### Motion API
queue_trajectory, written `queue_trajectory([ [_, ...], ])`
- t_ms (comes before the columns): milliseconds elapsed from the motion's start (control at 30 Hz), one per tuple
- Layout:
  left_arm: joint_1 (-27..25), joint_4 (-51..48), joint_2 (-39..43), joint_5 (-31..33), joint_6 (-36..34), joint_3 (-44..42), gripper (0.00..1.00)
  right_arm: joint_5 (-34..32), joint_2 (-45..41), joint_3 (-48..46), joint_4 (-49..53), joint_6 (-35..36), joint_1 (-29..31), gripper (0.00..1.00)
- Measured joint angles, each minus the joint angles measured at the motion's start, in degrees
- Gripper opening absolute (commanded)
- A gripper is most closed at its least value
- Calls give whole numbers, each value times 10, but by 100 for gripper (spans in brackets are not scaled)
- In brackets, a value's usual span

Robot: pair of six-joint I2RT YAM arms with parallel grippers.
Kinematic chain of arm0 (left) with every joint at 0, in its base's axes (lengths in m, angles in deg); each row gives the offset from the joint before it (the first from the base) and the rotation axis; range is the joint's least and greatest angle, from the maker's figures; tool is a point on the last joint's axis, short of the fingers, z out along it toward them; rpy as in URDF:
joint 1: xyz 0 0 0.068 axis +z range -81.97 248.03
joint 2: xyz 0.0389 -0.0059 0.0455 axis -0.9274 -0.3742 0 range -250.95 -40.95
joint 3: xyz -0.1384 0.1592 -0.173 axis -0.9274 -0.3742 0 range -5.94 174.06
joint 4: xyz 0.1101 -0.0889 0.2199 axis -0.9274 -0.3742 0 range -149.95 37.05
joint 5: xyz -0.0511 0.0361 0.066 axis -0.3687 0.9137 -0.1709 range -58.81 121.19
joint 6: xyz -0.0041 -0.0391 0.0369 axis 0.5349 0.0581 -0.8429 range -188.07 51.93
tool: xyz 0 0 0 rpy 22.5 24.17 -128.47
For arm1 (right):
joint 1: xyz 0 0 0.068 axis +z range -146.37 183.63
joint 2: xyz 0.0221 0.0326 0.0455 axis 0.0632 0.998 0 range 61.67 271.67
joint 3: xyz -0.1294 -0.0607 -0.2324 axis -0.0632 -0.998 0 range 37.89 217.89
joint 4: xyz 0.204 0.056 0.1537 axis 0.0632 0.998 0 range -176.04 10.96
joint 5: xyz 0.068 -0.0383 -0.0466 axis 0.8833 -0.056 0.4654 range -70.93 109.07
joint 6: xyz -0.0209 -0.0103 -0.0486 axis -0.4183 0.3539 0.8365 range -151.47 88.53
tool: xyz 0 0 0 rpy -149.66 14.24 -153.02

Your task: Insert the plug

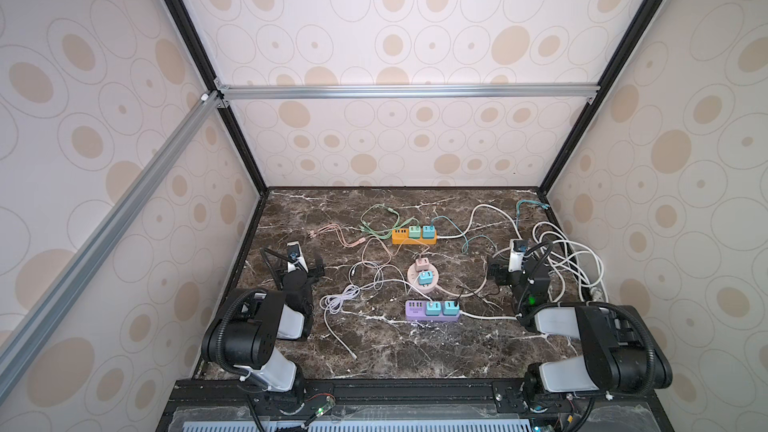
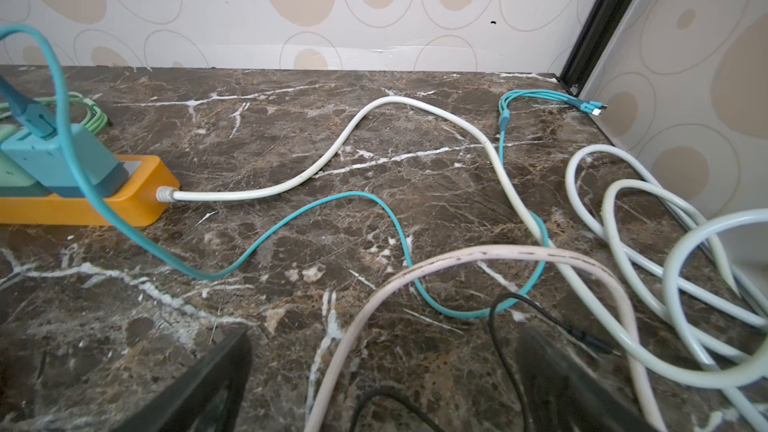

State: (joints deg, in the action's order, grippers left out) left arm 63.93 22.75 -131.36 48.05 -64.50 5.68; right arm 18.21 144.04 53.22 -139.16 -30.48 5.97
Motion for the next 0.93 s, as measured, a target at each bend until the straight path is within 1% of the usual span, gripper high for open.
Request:
queue_trajectory([
  [100, 0, 5, 0, -1, 0, 0, 98, -36, 51, -7, -58, 19, 37, 99],
  [167, 0, 6, 0, -1, 0, 0, 99, -68, 71, 1, -53, 25, 54, 100],
  [200, 0, 6, 0, -1, 0, 0, 98, -84, 71, 12, -28, 22, 58, 100],
  [267, 0, 7, 0, -1, 0, 0, 98, -97, 71, 46, 9, 10, 43, 100],
  [367, 0, 9, 0, -1, -1, 0, 98, -103, 66, 80, 26, -5, 12, 100],
  [533, 0, 12, 0, -1, -2, 0, 98, -20, 65, 89, 59, -3, -7, 100],
  [600, 0, 14, 0, -1, -2, 0, 98, 0, 65, 89, 68, -3, -13, 100],
  [733, 0, 14, 0, -1, -2, 0, 98, 23, 65, 89, 79, -3, -15, 100],
  [933, 0, 14, 0, -1, -2, 0, 98, 35, 65, 89, 83, -3, -15, 100],
])
